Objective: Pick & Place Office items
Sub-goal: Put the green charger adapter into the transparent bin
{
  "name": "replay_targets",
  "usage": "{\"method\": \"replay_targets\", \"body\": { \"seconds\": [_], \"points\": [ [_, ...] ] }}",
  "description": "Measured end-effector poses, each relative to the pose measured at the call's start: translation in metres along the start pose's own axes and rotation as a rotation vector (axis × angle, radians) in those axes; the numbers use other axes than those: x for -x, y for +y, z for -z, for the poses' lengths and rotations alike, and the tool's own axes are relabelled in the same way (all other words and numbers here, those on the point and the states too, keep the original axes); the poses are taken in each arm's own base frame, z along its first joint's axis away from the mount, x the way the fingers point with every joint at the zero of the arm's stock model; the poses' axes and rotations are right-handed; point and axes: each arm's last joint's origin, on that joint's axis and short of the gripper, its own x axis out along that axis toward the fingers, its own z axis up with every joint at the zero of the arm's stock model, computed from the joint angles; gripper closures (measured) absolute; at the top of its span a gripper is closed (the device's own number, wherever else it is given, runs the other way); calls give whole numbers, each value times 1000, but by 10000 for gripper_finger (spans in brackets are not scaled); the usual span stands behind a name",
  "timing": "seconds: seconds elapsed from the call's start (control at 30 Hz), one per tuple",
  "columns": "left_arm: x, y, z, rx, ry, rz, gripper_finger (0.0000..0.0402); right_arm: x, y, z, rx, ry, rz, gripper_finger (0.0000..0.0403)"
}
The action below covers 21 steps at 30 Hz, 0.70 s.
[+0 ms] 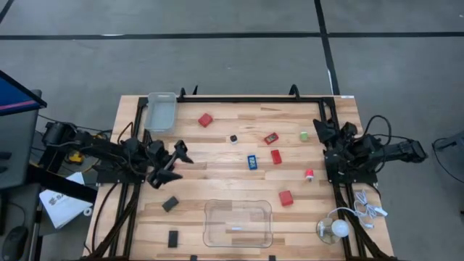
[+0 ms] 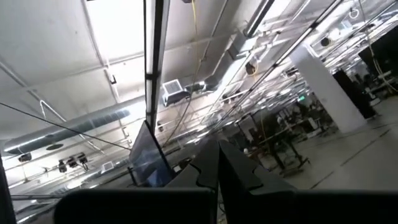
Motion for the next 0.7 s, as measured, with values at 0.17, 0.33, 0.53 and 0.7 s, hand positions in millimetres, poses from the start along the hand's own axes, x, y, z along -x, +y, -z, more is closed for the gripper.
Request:
{"method": "replay_targets", "body": {
  "seconds": [0.17,0.33,0.53,0.7],
  "points": [
    [-1,-7,2,-4,8,40,105,1,2,5,-10,60,-51,403],
    [-2,-11,0,-11,-18,67,105,1,2,9,-68,98,-42,403],
    [-2,-12,-2,-42,-39,69,105,1,1,9,-122,95,-20,403],
    [-2,-13,-3,-69,-55,74,105,1,-1,10,-140,87,39,403]
  ]
}}
